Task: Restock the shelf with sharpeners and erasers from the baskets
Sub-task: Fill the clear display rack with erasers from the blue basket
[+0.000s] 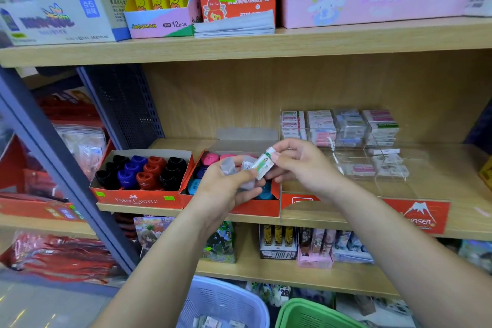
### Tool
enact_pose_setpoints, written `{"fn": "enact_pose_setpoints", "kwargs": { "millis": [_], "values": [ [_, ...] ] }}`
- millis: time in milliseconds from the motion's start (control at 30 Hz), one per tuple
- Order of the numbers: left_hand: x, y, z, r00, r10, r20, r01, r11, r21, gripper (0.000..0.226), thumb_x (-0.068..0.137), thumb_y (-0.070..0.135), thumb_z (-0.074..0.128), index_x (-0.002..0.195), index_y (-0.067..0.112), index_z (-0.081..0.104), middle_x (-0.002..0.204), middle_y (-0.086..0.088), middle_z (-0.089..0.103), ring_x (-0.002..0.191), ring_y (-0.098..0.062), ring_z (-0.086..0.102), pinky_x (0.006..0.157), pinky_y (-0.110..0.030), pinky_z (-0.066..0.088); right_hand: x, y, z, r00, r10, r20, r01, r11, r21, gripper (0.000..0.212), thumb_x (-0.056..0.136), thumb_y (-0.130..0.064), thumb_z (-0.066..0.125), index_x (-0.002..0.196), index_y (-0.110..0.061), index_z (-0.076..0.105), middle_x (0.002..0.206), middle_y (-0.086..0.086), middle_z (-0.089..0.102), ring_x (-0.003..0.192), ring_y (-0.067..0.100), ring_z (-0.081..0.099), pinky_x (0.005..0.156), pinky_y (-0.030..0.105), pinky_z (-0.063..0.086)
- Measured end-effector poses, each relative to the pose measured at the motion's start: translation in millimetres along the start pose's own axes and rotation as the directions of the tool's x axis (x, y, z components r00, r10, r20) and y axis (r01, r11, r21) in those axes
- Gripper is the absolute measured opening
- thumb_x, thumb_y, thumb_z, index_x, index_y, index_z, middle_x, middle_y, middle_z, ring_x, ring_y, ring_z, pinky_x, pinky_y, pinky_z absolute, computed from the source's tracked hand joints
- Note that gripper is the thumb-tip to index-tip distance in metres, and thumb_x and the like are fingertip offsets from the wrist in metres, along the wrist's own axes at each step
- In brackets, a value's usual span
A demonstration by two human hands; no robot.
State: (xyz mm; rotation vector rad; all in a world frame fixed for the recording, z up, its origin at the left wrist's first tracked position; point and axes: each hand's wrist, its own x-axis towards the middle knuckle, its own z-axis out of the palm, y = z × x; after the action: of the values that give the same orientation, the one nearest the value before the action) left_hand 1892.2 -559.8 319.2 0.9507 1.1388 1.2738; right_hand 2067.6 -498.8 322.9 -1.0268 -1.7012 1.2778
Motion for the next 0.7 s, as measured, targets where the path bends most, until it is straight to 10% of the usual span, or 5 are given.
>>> {"fn": "enact_pose_setpoints", "kwargs": {
  "millis": [233,467,600,700],
  "values": [
    [-4,-1,-3,1.0,-0.009,-0.028,0.011,0.996,0.088,0.022,0.1,-0.005,0.054,0.113,0.008,0.066,0.107,-0.012,0.076,0.092,-0.027,0.077,0.069,-0.03,0.064,-4,1,-29,0.971,0.054,-0.234,-0.041,0.997,0.058,0.012,0.101,-0.021,0.059,0.113,-0.02,0.063,0.109,0.01,0.063,0.063,0.017,0.066,0.055,0.032,0.056],
    [-2,-2,-6,1.0,0.001,-0.031,0.003,0.993,0.118,0.022,0.101,-0.003,0.054,0.115,0.01,0.065,0.103,-0.008,0.078,0.093,-0.028,0.076,0.072,-0.031,0.064,28,12,-61,0.943,0.064,-0.326,-0.108,0.987,-0.118,0.019,0.099,-0.002,0.057,0.107,-0.013,0.07,0.112,0.011,0.067,0.082,0.024,0.076,0.072,0.029,0.063],
    [2,-3,-7,0.999,-0.002,-0.048,0.008,0.992,0.127,0.022,0.101,-0.002,0.055,0.118,0.009,0.064,0.102,-0.008,0.078,0.091,-0.026,0.077,0.07,-0.029,0.063,42,17,-60,0.948,0.009,-0.319,-0.12,0.936,-0.33,0.013,0.095,-0.007,0.066,0.105,-0.01,0.072,0.076,0.008,0.071,0.055,0.021,0.065,0.052,0.032,0.056],
    [5,-3,-8,0.998,-0.013,-0.061,0.018,0.995,0.093,0.022,0.1,-0.001,0.057,0.119,0.008,0.062,0.106,-0.014,0.074,0.091,-0.026,0.077,0.068,-0.026,0.062,48,19,-58,0.966,-0.064,-0.249,-0.095,0.809,-0.58,0.014,0.094,-0.012,0.062,0.096,-0.015,0.076,0.091,0.003,0.076,0.068,0.015,0.065,0.065,0.029,0.053]
  ]
}}
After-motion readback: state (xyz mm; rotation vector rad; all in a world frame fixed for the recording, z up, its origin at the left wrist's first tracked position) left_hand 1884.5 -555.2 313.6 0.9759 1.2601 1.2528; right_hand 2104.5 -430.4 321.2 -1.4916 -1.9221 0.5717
